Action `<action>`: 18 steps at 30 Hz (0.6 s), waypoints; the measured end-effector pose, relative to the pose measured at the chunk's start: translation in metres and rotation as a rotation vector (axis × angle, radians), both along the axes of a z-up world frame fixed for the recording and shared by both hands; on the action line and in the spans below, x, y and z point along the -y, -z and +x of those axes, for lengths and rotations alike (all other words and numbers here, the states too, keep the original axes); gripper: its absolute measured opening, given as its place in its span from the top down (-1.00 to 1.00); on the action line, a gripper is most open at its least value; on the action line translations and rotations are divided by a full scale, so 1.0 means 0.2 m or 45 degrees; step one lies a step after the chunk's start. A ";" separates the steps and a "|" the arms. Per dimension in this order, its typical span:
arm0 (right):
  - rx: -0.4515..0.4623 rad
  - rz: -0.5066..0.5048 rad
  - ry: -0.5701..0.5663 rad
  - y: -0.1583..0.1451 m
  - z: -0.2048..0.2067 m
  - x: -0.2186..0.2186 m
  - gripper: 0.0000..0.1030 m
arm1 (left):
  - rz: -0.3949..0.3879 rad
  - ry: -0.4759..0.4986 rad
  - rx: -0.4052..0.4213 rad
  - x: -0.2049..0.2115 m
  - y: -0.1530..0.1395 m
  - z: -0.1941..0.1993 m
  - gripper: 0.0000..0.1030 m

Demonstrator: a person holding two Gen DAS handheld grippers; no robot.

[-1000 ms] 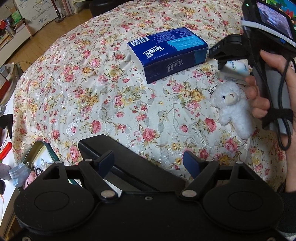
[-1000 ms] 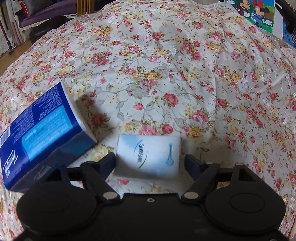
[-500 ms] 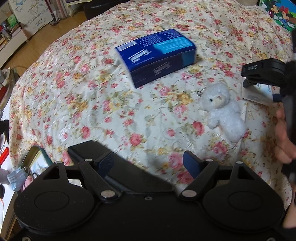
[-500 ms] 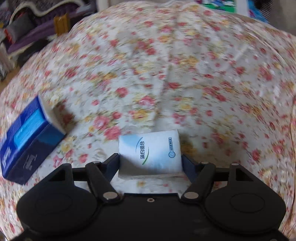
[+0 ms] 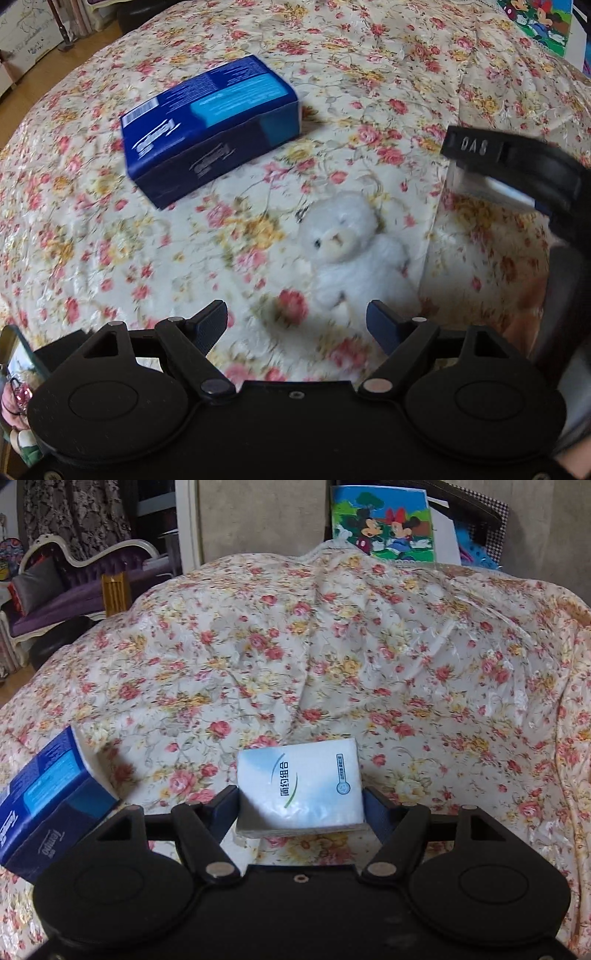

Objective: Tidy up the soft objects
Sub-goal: 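Close the left tool on the white teddy bear while the right tool holds the pack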

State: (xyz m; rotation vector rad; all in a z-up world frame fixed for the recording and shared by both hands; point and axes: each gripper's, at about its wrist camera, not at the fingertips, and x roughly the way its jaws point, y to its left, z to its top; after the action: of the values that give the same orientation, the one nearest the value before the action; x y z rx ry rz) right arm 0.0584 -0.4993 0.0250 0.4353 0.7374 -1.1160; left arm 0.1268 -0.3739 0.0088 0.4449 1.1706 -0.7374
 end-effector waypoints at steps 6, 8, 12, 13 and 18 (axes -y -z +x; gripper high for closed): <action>0.004 -0.004 0.029 0.01 -0.02 0.02 -0.39 | 0.010 0.005 0.010 0.10 0.03 -0.01 -0.58; 0.009 0.010 0.042 0.01 -0.03 0.02 -0.39 | 0.018 0.014 0.013 0.12 0.04 -0.02 -0.58; 0.004 0.016 0.058 0.02 -0.04 0.03 -0.39 | 0.029 0.028 0.011 0.17 0.07 -0.03 -0.58; 0.008 0.017 0.062 0.02 -0.04 0.04 -0.39 | 0.037 0.029 0.014 0.19 0.08 -0.04 -0.58; 0.000 0.016 0.073 0.03 -0.04 0.04 -0.39 | 0.053 0.022 0.012 0.24 0.12 -0.04 -0.59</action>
State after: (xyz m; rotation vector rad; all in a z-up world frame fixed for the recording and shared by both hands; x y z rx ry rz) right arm 0.0504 -0.5071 0.0182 0.4692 0.7362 -1.1661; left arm 0.1185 -0.4215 -0.0151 0.4933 1.1759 -0.7265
